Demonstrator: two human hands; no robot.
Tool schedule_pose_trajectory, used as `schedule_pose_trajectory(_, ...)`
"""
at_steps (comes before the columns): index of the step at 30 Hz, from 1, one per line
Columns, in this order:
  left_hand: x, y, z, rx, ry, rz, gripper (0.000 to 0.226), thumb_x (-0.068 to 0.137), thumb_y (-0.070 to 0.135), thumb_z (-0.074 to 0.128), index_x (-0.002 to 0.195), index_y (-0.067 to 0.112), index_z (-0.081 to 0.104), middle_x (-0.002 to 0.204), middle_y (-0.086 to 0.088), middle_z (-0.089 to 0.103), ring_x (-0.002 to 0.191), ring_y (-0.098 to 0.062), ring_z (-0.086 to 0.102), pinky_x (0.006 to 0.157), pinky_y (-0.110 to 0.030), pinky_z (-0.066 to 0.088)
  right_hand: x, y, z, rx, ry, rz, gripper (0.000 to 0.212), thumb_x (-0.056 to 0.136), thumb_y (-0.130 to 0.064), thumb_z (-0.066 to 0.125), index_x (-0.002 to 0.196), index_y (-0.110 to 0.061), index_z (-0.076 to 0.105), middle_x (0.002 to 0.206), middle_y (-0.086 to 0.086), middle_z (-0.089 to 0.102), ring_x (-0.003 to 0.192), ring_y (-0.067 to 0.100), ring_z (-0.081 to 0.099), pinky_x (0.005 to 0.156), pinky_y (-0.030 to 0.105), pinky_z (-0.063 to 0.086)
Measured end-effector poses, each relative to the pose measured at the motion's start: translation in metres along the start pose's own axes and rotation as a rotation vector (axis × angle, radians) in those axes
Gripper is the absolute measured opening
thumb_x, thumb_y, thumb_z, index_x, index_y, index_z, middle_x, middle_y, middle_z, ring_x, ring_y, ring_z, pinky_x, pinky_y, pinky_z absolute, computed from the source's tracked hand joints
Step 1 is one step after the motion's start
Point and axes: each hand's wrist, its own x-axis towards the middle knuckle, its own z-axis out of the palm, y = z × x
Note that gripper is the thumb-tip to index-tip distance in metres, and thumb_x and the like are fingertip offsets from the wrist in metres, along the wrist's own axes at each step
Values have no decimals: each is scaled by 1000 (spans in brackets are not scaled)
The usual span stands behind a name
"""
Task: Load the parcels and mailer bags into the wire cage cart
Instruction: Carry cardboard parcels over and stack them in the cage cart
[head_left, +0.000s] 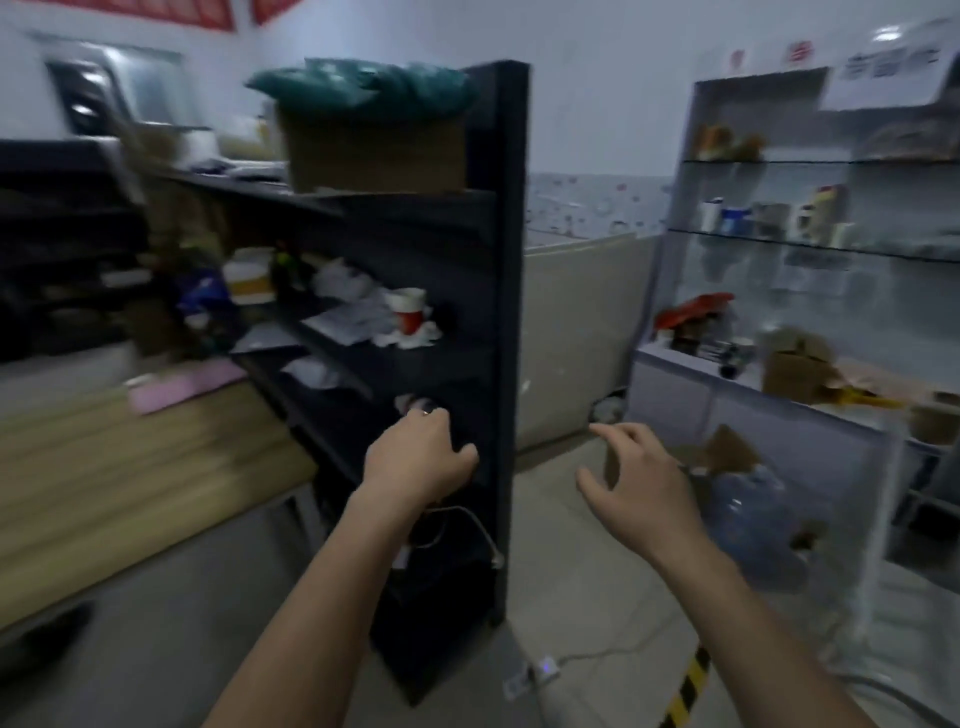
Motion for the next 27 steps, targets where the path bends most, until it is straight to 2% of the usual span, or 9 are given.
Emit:
schedule_pose_trajectory(3,-26,-85,-31,27,57,-156,38,92,53,48,107,18,52,113,-3,55,96,-25,58,68,-34,42,9,-75,39,14,-63,-131,54,93,-42,60,144,-28,48,137,-4,45,120,20,52,89,35,49)
schedule_pose_trajectory(5,-48,-140,-49,22,95,-264,41,89,53,50,109,17,54,115,-9,57,102,-30,58,72,-36,43,12,-123,67,1,-124,-223,57,94,-46,59,146,-28,44,140,-6,42,120,18,52,86,33,50)
schedule_pose_trajectory(9,-109,-232,-80,9,146,-517,56,87,53,51,130,16,54,133,-11,55,120,-33,55,94,-42,49,7,-212,121,52,-258,-419,61,93,-48,58,148,-27,42,142,-7,40,122,16,50,83,31,50)
schedule_pose_trajectory(11,-147,-269,-92,37,169,-634,58,88,54,51,134,18,52,137,-9,53,123,-32,54,97,-42,49,-2,-253,145,70,-309,-513,62,93,-48,59,148,-27,43,141,-5,41,122,17,51,86,32,50)
schedule_pose_trajectory(16,-235,-331,-119,93,208,-885,53,88,51,52,128,16,57,129,-10,58,115,-31,58,89,-40,52,-37,-344,193,133,-410,-699,62,90,-44,62,147,-24,46,141,-2,43,122,20,52,89,35,50)
schedule_pose_trajectory(19,-270,-353,-131,95,224,-987,43,88,49,52,116,17,58,119,-8,58,108,-30,59,82,-36,49,-51,-382,216,173,-483,-764,61,90,-41,64,146,-24,47,142,0,44,124,22,51,91,34,47)
schedule_pose_trajectory(22,-286,-371,-135,131,245,-1092,43,84,57,52,105,20,59,108,-6,60,99,-28,61,83,-41,54,-52,-405,240,205,-538,-816,61,89,-41,65,145,-23,49,142,2,46,125,24,51,94,35,47)
schedule_pose_trajectory(27,-270,-393,-136,132,266,-1177,39,86,54,55,108,22,59,104,-3,59,94,-24,61,81,-42,56,-28,-428,275,214,-615,-872,61,88,-40,67,144,-22,50,141,3,46,128,24,48,97,37,45)
